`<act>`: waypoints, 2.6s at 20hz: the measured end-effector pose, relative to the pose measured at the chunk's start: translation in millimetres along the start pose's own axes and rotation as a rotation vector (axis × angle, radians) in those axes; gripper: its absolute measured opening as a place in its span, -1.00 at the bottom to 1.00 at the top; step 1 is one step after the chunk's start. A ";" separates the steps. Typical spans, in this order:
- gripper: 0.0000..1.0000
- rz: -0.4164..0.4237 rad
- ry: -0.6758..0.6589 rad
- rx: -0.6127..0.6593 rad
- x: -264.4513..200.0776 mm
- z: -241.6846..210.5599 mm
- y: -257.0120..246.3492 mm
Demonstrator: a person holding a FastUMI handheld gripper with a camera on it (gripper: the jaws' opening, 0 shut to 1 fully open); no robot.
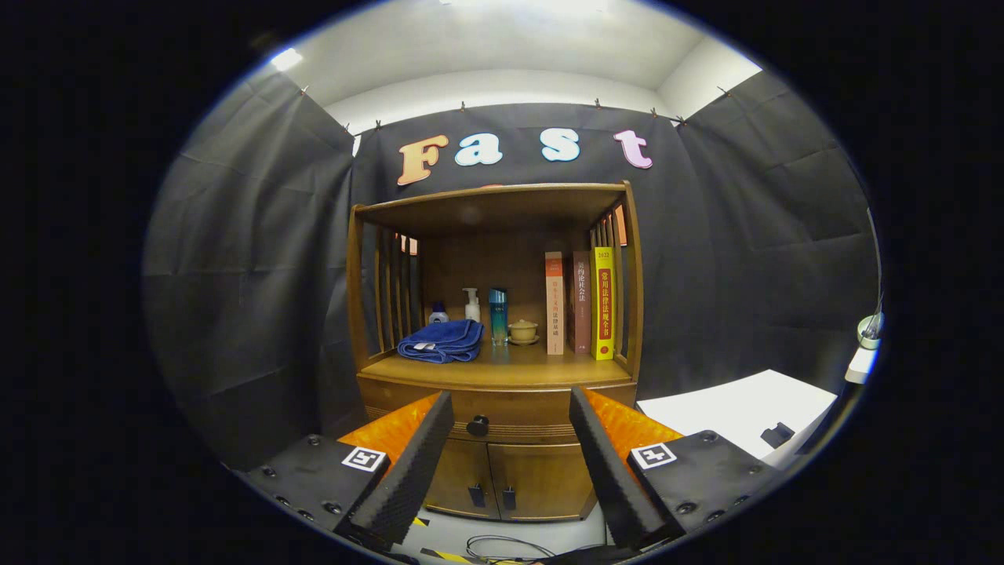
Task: Pull open the drawer, take out the items inside it, and place them on the countertop above the cabinet.
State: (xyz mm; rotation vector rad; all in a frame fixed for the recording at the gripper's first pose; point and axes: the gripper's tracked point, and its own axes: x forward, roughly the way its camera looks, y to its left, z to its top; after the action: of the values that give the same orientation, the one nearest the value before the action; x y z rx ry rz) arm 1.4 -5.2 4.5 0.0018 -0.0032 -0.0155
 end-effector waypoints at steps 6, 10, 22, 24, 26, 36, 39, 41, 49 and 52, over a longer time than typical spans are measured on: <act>0.95 -0.006 -0.006 -0.007 1.8 -1.3 -6.5; 0.95 -0.008 -0.013 0.003 5.8 -8.5 -3.7; 0.96 0.028 -0.028 0.017 130.3 -87.4 35.3; 0.96 0.013 0.044 0.039 140.8 -127.8 43.7; 0.96 0.021 0.062 0.049 157.6 -152.1 54.9; 0.96 -0.006 0.151 -0.043 203.9 -242.7 70.5; 0.95 -0.022 0.171 -0.042 215.9 -262.1 60.9; 0.92 -0.020 0.180 -0.039 218.3 -267.2 61.1; 0.51 -0.081 0.181 -0.083 222.0 -268.1 58.6; 0.22 -0.088 0.187 -0.089 219.8 -275.4 63.0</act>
State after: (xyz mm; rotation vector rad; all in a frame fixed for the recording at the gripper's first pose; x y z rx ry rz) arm 223.1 54.9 -270.1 -0.0852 0.1842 -0.1036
